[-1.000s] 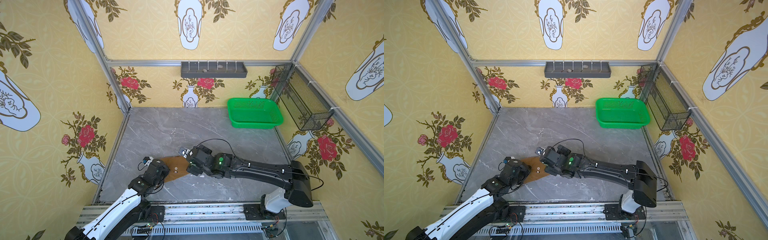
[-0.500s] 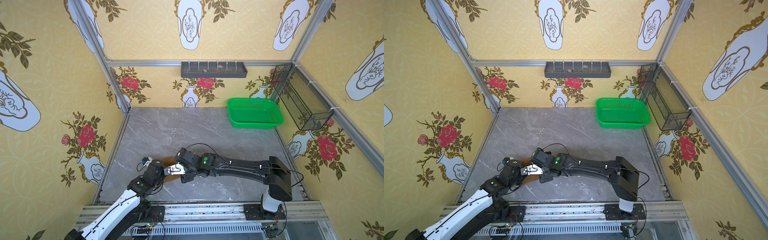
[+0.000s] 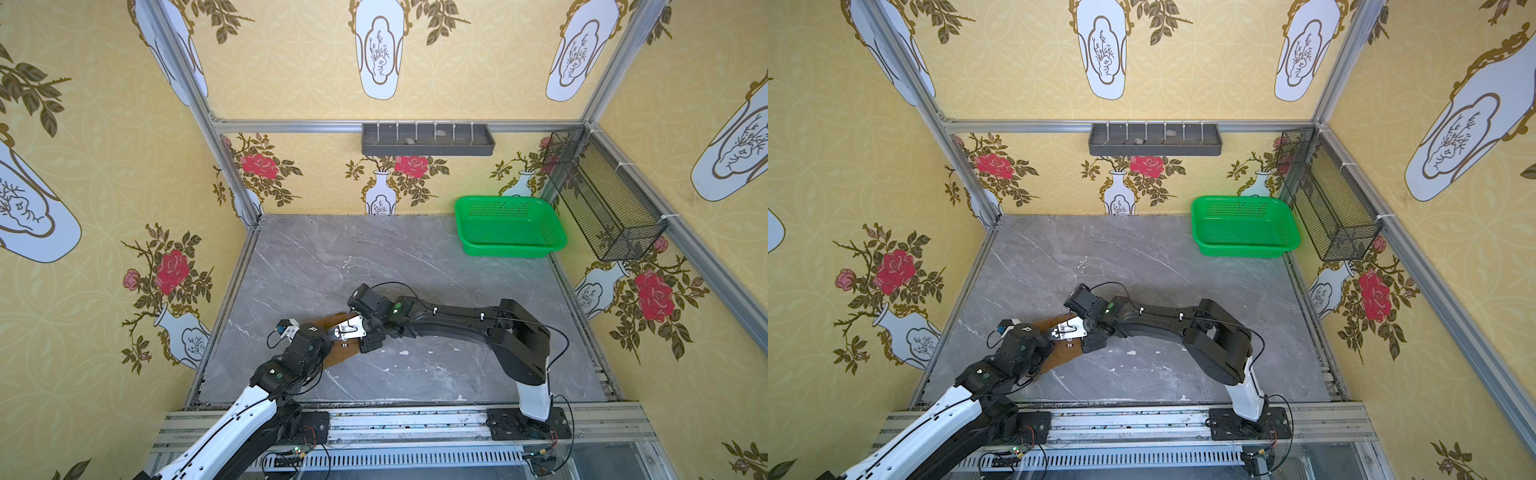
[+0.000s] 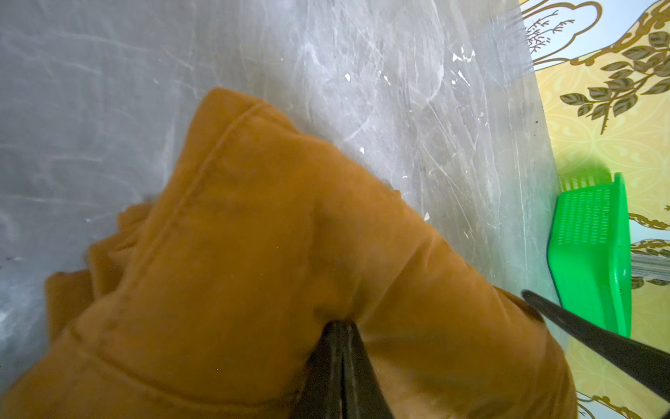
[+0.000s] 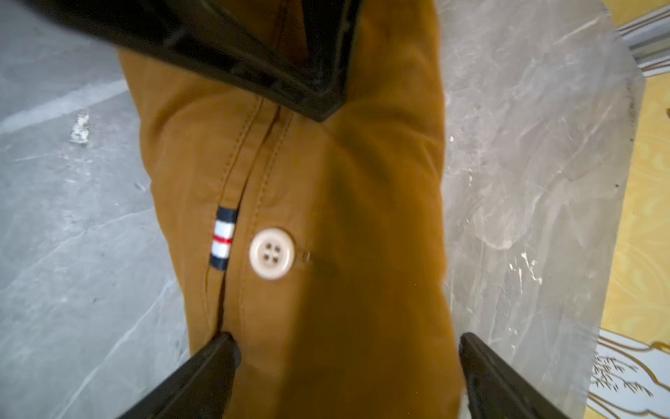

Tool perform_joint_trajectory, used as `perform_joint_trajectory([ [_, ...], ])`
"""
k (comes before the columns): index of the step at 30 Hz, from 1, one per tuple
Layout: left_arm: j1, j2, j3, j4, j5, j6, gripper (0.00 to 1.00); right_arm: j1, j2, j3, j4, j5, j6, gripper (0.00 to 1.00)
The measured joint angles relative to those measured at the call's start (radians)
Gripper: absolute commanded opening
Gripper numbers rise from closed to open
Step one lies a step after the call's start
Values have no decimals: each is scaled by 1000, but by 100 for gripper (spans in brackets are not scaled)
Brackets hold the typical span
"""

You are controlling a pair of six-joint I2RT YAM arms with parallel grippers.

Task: Roll up the long pants
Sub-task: Pick up the long pant at the center of the board.

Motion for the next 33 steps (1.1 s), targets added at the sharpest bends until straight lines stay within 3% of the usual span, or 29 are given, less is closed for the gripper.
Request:
perform_joint_trajectory([
  [7, 2, 44, 27, -22, -43, 17, 10, -28, 100, 151, -116, -97, 15, 98],
  [19, 2, 51, 38, -45, -40, 48, 10, -42, 169, 80, -34, -238, 115, 100],
  [21, 2, 30, 35, -50, -37, 48, 10, -45, 170, 66, -11, -254, 115, 88],
  [22, 2, 16, 33, -54, -35, 48, 10, -48, 170, 60, -3, -266, 114, 63],
  [23, 2, 2, 34, -62, -32, 48, 10, -50, 171, 56, -1, -278, 114, 19],
  [24, 2, -11, 35, -72, -27, 48, 10, -53, 171, 50, 1, -290, 116, 0],
  [33, 2, -90, 69, -180, -11, 48, 10, -61, 148, -31, 151, -288, 80, 0],
])
